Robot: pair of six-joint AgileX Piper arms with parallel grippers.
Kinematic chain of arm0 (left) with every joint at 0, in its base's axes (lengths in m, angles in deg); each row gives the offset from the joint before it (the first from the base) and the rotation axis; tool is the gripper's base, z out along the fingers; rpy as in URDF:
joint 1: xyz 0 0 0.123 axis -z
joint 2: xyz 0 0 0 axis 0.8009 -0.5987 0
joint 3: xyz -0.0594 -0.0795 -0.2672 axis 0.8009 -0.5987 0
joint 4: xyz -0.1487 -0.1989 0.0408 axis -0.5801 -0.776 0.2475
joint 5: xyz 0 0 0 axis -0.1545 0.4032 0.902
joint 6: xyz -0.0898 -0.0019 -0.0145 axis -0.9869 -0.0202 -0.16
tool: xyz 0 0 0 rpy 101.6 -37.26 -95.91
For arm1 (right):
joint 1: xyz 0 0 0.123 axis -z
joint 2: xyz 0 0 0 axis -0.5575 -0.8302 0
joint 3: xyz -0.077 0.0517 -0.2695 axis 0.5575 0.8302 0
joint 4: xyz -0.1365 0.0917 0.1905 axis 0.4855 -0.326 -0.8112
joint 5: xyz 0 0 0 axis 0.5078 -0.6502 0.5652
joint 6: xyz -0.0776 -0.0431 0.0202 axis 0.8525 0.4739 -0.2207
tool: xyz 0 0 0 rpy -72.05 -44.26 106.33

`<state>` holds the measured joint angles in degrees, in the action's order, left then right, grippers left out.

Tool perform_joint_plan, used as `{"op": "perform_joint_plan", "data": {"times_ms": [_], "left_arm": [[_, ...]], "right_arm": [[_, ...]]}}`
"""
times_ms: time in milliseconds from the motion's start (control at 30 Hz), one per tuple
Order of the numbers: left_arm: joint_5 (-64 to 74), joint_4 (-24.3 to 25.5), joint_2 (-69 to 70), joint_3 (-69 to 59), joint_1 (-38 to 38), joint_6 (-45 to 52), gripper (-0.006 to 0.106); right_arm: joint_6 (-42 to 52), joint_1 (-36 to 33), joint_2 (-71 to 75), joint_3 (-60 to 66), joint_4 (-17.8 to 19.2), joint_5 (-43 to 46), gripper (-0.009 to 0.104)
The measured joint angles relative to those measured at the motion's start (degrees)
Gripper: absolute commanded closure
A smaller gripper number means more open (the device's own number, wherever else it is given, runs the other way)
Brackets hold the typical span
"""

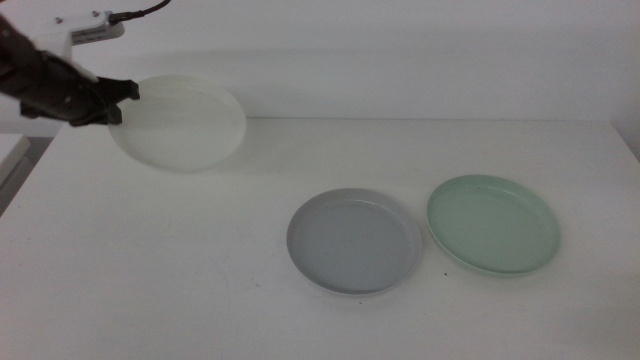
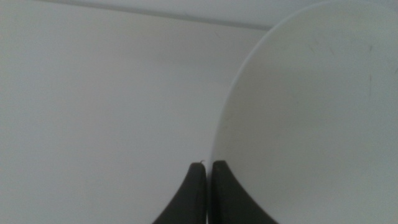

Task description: Stack the three bowls on top of each other.

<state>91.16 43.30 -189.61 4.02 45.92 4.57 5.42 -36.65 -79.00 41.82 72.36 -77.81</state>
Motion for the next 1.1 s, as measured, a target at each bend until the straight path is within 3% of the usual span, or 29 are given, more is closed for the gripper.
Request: {"op": "perform_joint_plan", "data": {"times_ms": [133,333,633,1100], "left_arm": [[-2.44,0.0,14.29,-14.12,3.36,-2.91,0.102],[1.8,7.74,23.91,-18.77,14.34,-15.75,0.102],[2.23,11.38,20.97,-18.81,27.91,-26.12,0.102],[2.7,11.49,9.04,-12.42,33.0,-28.32,0.102]], "right_arm": [[0.0,0.0,0.0,0.0,0.0,0.0,0.002],[0.0,0.0,0.0,0.0,0.0,0.0,0.002],[0.0,0.0,0.0,0.0,0.0,0.0,0.002],[0.0,0.0,0.0,0.0,0.0,0.0,0.002]]}}
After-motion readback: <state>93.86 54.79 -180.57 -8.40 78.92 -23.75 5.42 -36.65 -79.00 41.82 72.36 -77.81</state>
